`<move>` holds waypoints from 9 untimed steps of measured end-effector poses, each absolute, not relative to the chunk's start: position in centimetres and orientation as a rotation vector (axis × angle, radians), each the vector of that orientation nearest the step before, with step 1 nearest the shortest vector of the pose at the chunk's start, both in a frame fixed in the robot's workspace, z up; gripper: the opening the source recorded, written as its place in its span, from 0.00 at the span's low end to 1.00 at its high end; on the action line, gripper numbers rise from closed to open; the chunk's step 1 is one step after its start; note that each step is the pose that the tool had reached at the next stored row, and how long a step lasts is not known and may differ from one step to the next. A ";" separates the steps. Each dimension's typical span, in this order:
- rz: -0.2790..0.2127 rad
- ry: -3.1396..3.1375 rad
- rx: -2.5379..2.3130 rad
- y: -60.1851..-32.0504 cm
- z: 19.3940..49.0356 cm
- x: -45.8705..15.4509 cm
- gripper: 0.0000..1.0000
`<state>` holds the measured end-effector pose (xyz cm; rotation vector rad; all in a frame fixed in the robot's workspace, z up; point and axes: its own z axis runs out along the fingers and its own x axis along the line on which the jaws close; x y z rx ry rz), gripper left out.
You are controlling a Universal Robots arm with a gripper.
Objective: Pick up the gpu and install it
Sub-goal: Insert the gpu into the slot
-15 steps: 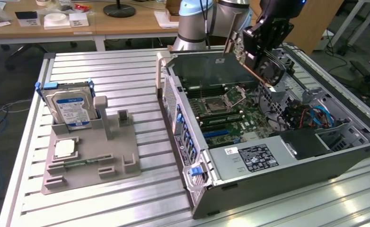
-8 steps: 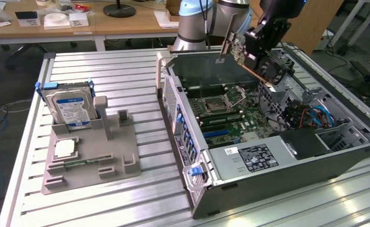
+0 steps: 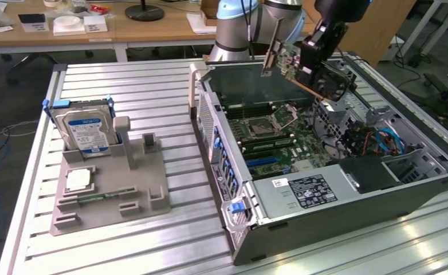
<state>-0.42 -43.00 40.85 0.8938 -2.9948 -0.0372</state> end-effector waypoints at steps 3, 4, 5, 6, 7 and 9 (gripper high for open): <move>-0.037 -2.969 0.974 -43.0 40.8 -0.4 0.28; -0.036 -2.959 1.002 -43.0 40.8 -0.4 0.28; -0.036 -2.950 1.029 -43.0 40.8 -0.4 0.28; -0.036 -2.940 1.055 -43.0 40.8 -0.4 0.28; -0.036 -2.931 1.081 -43.0 40.8 -0.4 0.28; -0.035 -2.913 1.127 -43.0 40.8 -0.4 0.28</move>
